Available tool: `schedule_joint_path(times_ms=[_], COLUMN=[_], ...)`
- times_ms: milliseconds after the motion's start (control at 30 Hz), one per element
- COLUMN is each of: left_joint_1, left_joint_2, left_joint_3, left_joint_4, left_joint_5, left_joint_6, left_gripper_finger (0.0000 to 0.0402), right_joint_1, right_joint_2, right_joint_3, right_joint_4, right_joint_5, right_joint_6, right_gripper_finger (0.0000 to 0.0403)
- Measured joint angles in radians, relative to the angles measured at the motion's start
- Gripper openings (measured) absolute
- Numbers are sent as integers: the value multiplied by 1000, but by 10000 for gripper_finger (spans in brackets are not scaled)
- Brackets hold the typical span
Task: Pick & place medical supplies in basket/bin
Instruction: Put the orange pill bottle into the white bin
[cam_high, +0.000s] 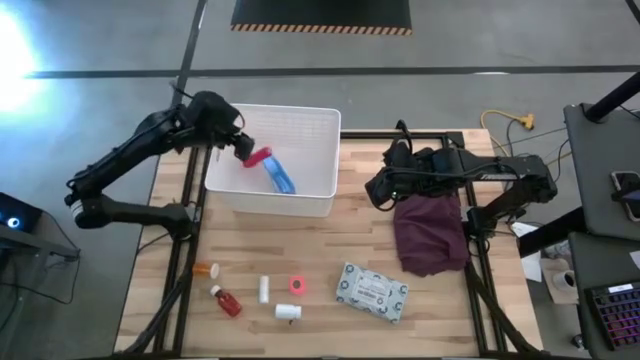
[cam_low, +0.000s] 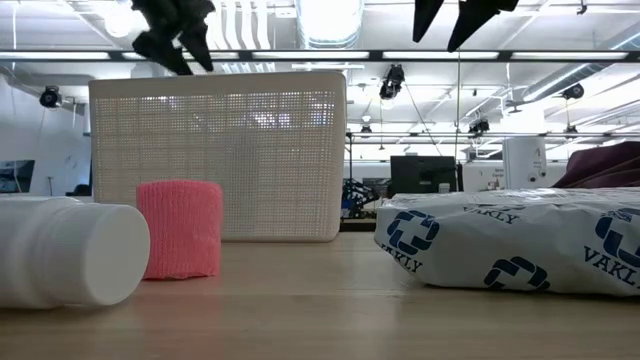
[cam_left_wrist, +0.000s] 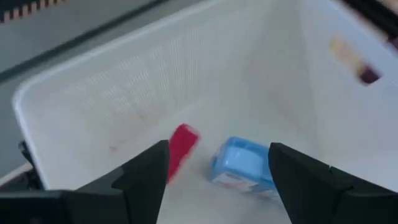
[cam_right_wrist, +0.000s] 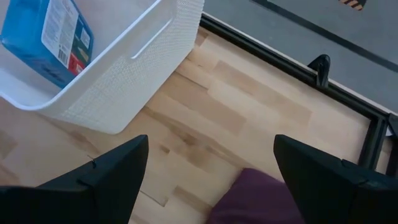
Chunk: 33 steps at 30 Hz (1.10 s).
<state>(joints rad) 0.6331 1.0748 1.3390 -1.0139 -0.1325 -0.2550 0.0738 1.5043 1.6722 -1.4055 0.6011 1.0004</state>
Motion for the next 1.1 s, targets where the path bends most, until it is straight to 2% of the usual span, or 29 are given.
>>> schedule_joint_path(times_ms=[133,233,400,533,633,700,933,1000,1100], left_joint_1=[-2,-11,-117,-286,-434,-550,-1013,-1096,-1134], left_joint_2=[-42,-80,-152,-195,-210,-206,-84,-25,43], left_joint_3=[43,90,154,99,20,-36,-209,-239,-283], left_joint_4=[-46,-147,-407,-485,-490,-486,-365,-357,-366], left_joint_5=[-8,-1,186,253,261,263,270,262,271], left_joint_6=[0,-8,-126,-268,-409,-425,-470,-502,-551], left_gripper_finger=[258,259,252,239,232,228,221,221,221], right_joint_1=[0,0,0,-13,-39,-46,-44,-45,-44], right_joint_2=[0,0,3,5,6,5,5,5,5], right_joint_3=[0,0,-11,-67,-113,-147,-223,-231,-231], right_joint_4=[0,6,101,247,277,289,288,290,306], right_joint_5=[-9,-14,-143,-239,-292,-301,-345,-348,-348], right_joint_6=[-22,-64,-230,-325,-341,-364,-387,-375,-374], right_gripper_finger=[336,336,336,336,336,336,336,336,336])
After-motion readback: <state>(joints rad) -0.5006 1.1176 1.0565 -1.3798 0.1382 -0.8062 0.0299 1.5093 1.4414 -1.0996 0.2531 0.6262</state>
